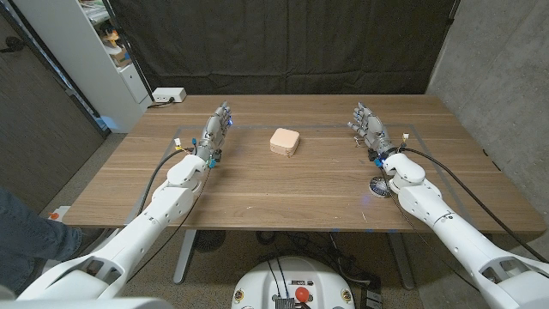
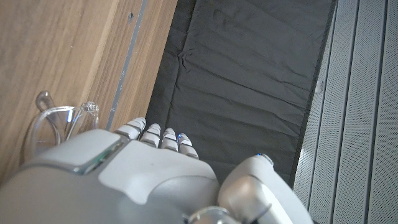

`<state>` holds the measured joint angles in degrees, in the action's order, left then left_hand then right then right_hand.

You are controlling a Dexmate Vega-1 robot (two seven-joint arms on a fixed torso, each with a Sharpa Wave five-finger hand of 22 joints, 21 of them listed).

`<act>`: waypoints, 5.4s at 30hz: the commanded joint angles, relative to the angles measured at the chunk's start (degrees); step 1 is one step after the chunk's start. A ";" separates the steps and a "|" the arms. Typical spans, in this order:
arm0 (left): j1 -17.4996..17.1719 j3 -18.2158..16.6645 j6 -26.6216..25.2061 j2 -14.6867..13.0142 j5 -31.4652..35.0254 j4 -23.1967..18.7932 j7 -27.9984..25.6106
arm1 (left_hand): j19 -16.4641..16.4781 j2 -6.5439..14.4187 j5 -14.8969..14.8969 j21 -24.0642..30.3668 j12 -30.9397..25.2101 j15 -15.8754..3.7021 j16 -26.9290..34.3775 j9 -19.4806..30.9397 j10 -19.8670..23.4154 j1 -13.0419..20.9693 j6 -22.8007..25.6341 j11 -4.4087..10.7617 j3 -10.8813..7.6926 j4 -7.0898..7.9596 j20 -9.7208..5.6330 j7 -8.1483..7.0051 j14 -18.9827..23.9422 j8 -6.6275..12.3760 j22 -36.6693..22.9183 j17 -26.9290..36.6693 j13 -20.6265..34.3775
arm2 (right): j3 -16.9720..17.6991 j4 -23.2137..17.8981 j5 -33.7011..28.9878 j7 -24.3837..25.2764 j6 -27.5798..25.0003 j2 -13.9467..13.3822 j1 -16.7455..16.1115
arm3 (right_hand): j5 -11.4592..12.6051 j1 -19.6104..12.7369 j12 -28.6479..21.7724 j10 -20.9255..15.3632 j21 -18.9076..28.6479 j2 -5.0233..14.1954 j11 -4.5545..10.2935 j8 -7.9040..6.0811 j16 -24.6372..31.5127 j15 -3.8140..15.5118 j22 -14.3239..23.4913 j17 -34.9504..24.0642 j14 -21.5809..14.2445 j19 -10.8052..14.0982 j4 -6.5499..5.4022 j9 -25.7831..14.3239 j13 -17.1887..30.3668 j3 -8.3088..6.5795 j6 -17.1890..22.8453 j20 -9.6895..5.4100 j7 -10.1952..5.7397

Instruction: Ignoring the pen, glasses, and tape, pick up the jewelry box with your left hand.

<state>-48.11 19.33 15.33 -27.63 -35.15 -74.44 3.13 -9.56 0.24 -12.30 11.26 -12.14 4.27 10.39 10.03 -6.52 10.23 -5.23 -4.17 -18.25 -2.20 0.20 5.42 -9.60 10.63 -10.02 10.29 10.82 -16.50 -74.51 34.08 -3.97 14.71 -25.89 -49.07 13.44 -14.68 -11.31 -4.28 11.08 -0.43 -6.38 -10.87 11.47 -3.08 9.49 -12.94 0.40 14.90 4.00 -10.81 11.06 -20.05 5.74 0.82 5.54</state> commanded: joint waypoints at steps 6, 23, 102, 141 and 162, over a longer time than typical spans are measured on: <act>-1.89 -9.11 -3.11 7.10 7.54 -0.35 4.65 | -4.06 0.18 -0.33 0.40 -0.19 -0.31 0.38 0.19 -0.65 0.69 0.01 0.51 -0.39 -0.03 -0.08 -0.05 -1.61 0.27 -0.24 0.11 0.12 | 18.18 -1.63 -18.65 -12.08 -7.59 15.48 -2.42 | 0.30 -0.35 -0.41 -0.13 0.23 -0.06 -0.51 -0.41 0.34 -0.57 0.20 -0.16 0.01 0.26 0.07 -0.11 0.08 -0.23 0.09 0.18 0.37; -2.87 -12.76 -4.72 9.51 12.27 -2.90 5.78 | -4.11 0.58 -0.16 0.31 -0.17 -0.25 0.41 0.21 -0.53 1.08 0.09 0.50 -0.53 -0.30 1.13 -0.16 -1.52 0.28 -0.26 0.10 0.15 | 27.85 -2.36 -28.36 -18.92 -9.06 23.88 -1.62 | 0.27 -0.32 -0.36 -0.11 0.16 0.03 -0.52 -0.41 0.36 -0.54 0.20 -0.07 -0.02 0.30 0.13 -0.11 0.09 -0.07 0.12 0.15 0.25; -5.47 -14.07 -8.16 4.64 19.26 -15.73 8.28 | -4.59 1.82 0.45 0.09 -0.21 -0.26 0.52 0.26 0.13 3.44 0.77 0.94 -1.29 -2.03 2.40 -0.66 -0.84 0.41 -0.29 0.08 0.22 | 34.02 -8.43 -33.07 -22.31 -8.75 29.90 -3.98 | 0.24 -0.11 -0.24 -0.10 -0.14 0.18 -0.47 -0.28 0.30 -0.54 0.21 0.33 0.00 0.23 0.43 -0.10 0.10 0.52 -0.17 0.26 0.00; -3.91 -11.54 -11.12 2.94 24.22 -19.63 7.03 | -4.63 2.68 0.84 0.07 -0.22 -0.35 0.51 0.27 0.44 4.88 1.37 1.01 -1.94 -2.99 2.42 -0.81 -0.52 0.51 -0.28 0.05 0.23 | 35.30 -7.24 -31.69 -22.86 -8.05 30.26 -2.96 | 0.29 -0.09 -0.27 -0.30 -0.15 0.32 -0.51 -0.41 0.36 -0.56 0.21 0.47 -0.20 0.31 0.60 -0.09 0.10 0.68 0.09 0.29 -0.24; -3.12 -9.74 -12.96 1.13 30.13 -22.44 4.66 | -4.97 3.34 1.02 -0.05 -0.14 -0.22 0.41 0.27 0.38 6.03 1.27 0.97 -2.50 -3.68 2.45 -0.92 -0.60 0.42 -0.27 0.02 0.23 | 35.58 -6.56 -31.27 -22.75 -7.37 30.38 -2.53 | 0.31 0.00 -0.75 -1.87 -0.16 0.38 -0.37 -0.73 0.49 -0.40 0.21 0.57 -0.72 0.40 0.72 -0.09 0.15 0.85 1.06 0.32 -0.17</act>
<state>-51.54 8.59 3.42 -25.59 -9.26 -95.48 9.70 -9.96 3.56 -11.41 11.19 -12.14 4.26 10.61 10.00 -6.08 15.50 -4.09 -3.16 -20.54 -5.64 2.48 4.28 -9.60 10.63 -9.99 10.12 10.79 18.90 -81.20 2.62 -26.97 7.27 4.25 -51.69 13.43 -14.67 -11.75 -5.85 11.08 -0.43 -6.67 -11.31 11.70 -3.37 9.47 -12.25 0.08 15.09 4.69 -10.78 11.04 -19.34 6.16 1.03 5.52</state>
